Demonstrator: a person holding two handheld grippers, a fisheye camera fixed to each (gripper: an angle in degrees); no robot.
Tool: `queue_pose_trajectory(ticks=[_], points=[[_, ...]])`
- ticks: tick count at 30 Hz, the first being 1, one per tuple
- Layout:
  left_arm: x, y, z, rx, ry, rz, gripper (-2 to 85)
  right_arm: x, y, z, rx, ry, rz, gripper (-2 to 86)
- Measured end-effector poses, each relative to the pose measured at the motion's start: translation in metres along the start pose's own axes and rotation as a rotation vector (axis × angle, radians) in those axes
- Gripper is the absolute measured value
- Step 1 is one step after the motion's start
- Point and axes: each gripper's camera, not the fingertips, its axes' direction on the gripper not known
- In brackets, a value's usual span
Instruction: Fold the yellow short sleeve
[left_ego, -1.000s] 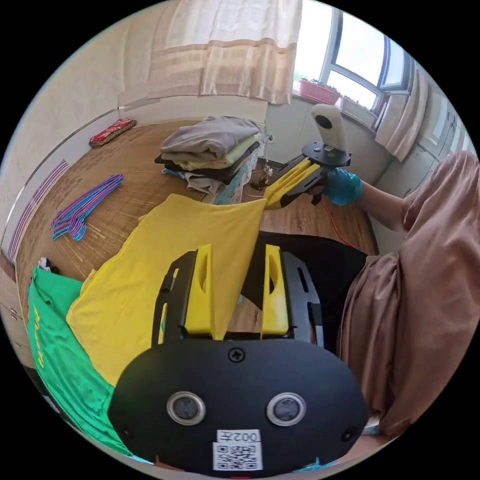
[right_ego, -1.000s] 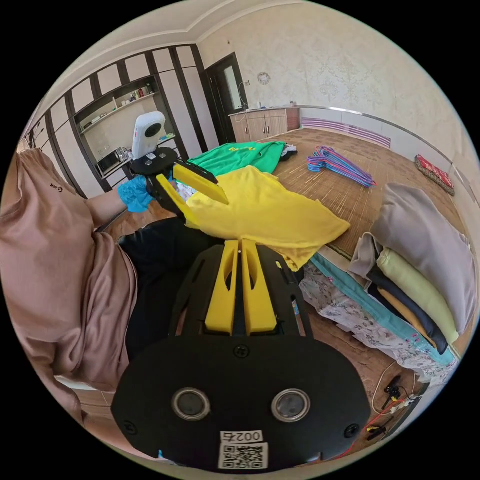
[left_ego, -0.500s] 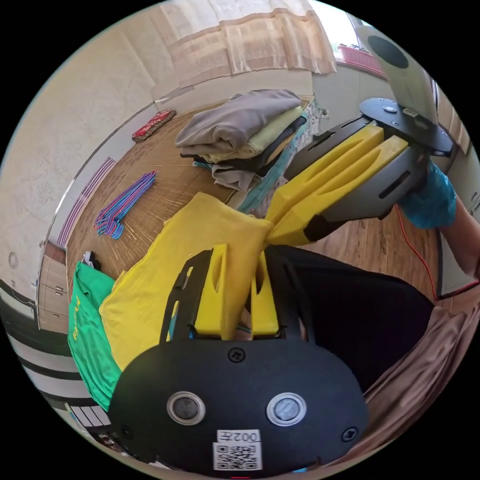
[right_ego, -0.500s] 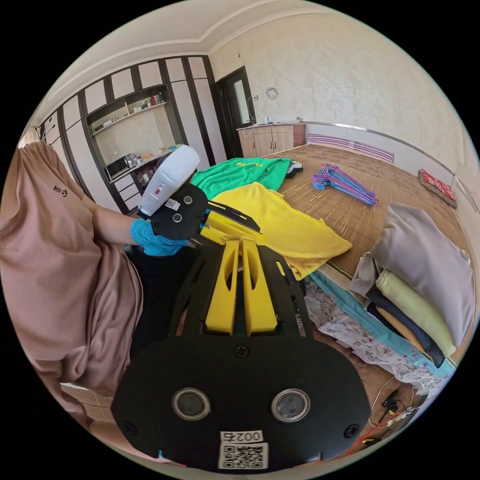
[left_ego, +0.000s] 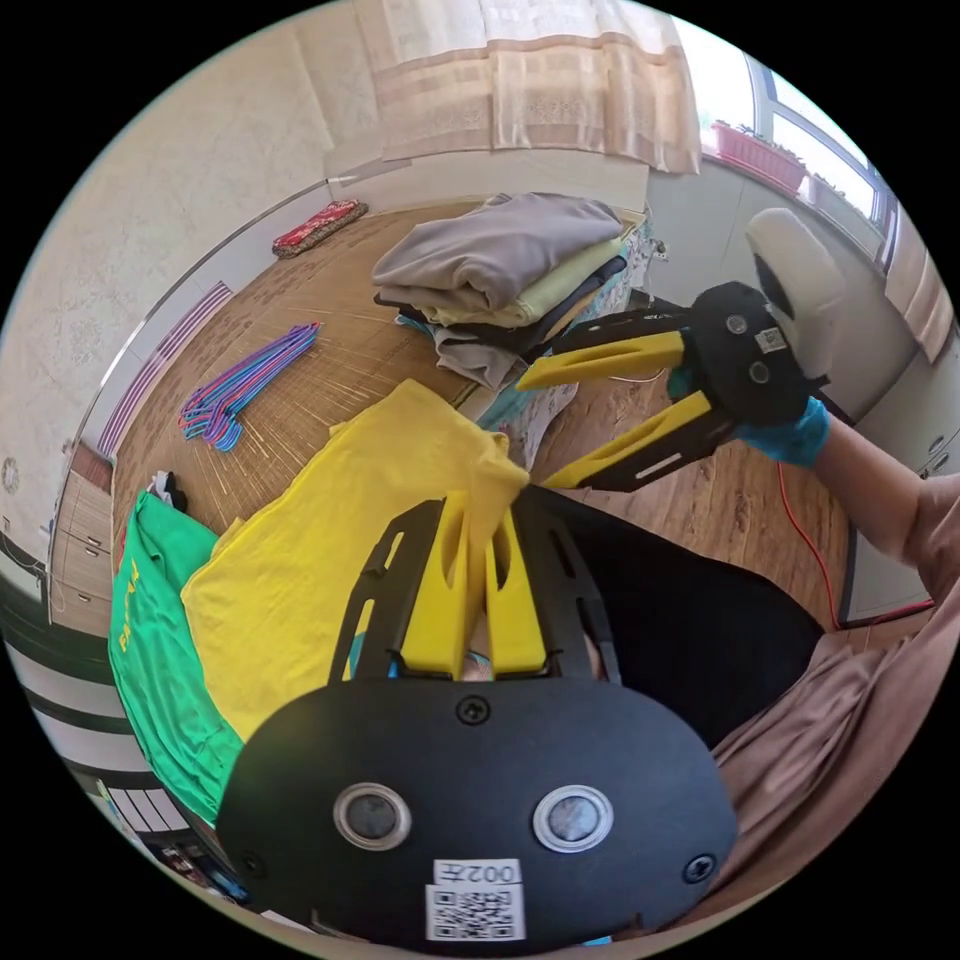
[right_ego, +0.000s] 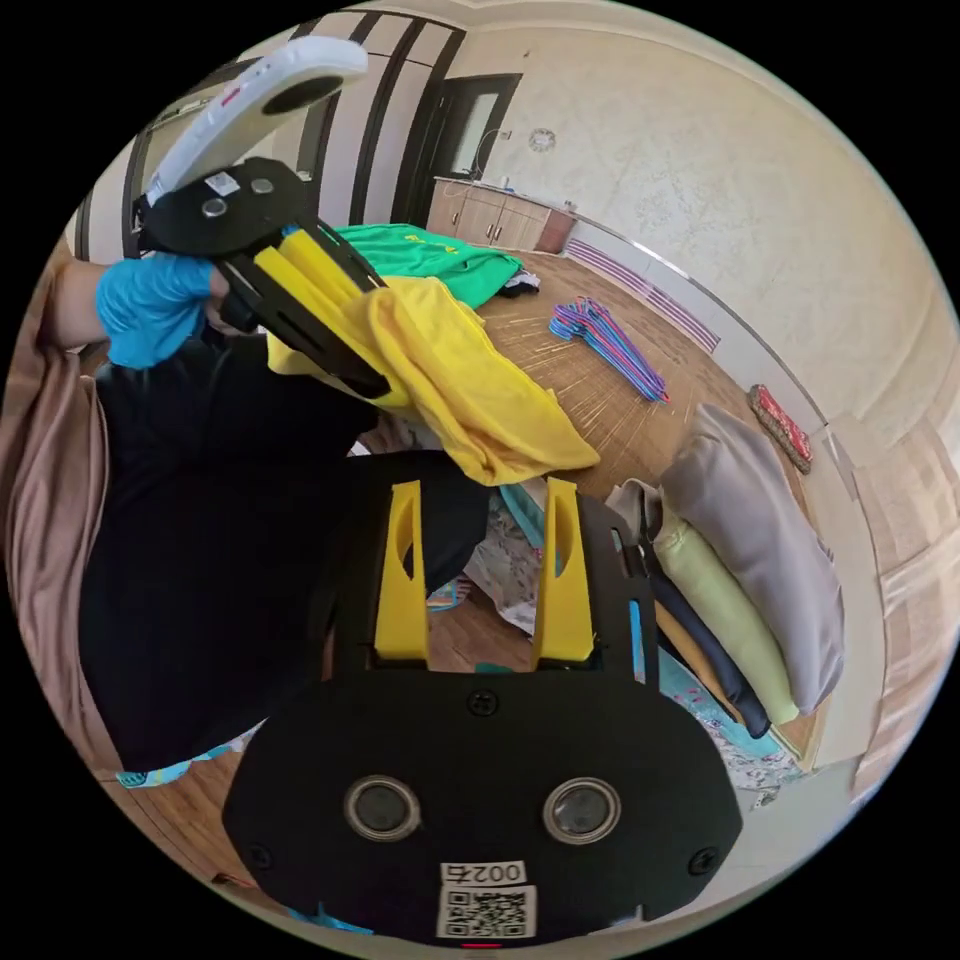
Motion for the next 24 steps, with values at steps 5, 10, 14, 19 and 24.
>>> queue_pose_trajectory(ticks=[5, 10, 14, 19, 24], points=[[0.005, -0.006, -0.02, 0.004, 0.006, -0.012, -0.9, -0.02, -0.039, 0.036, -0.014, 0.107, -0.167, 20.0], [0.009, -0.008, -0.04, 0.013, 0.01, -0.009, -0.9, -0.025, -0.067, 0.067, -0.069, 0.153, -0.265, 16.2], [0.013, -0.005, -0.055, 0.021, 0.038, -0.009, -0.9, -0.017, -0.08, 0.086, -0.08, 0.136, -0.221, 8.7], [0.017, -0.002, -0.067, 0.03, 0.079, 0.003, -0.9, 0.004, -0.08, 0.075, -0.027, -0.02, -0.035, 3.0], [0.023, 0.0, -0.082, 0.069, 0.186, 0.042, -0.9, 0.011, -0.071, 0.037, 0.014, -0.017, 0.07, 0.3]])
